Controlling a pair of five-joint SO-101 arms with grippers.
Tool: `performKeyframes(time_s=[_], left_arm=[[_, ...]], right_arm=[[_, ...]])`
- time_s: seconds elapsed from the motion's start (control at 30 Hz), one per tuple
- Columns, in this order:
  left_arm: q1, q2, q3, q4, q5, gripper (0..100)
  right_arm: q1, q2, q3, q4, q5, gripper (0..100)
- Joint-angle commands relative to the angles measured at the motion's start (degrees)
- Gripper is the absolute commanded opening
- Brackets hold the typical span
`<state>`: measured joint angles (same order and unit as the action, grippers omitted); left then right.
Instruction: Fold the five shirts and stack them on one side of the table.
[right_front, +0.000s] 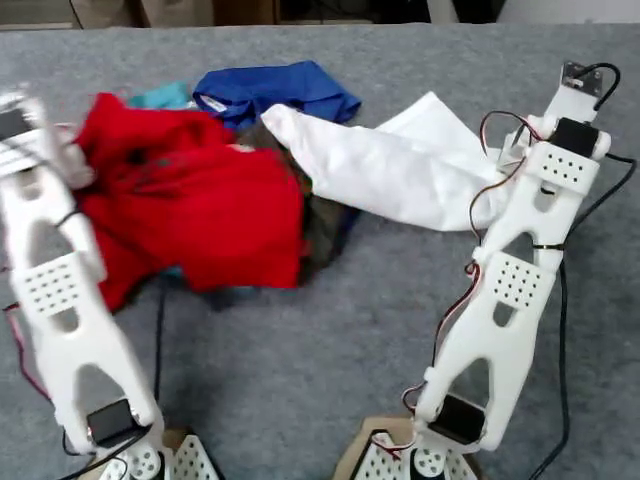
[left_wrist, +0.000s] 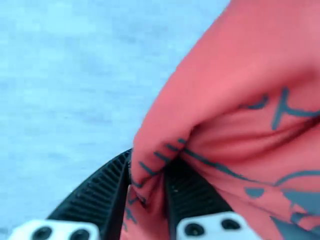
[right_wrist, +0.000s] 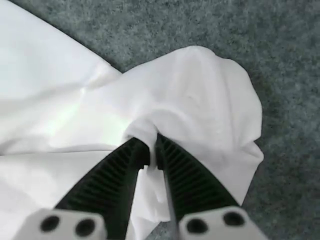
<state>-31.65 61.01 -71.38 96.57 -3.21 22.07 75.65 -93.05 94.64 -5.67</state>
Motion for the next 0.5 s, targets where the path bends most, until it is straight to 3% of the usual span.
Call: performKeyframes(time_s=[0.0,0.17,0.3,0.37,0.47], left_arm=[[-7.47,-0.92,-6.68,1.32,-2.29,2],[-11.78,-1.19,-9.58,2.02,-2.2,2],[-6.42,-0.84,-4.75,4.31,1.67,2],[-3.34,-1.45,-2.11,4.31,4.92,7],[0.18,-3.56,0.35,4.31,8.88,23]], right_arm=[[-0.66,-0.13,-2.24,-0.88,-0.35,0.5],[-0.84,-0.13,-2.24,-0.88,-0.35,0.5],[-2.15,-0.04,-2.24,-0.79,-0.18,0.5],[-2.42,0.66,-2.51,-0.79,-0.18,0.5],[-2.51,1.01,-2.59,-0.88,-0.18,0.5]])
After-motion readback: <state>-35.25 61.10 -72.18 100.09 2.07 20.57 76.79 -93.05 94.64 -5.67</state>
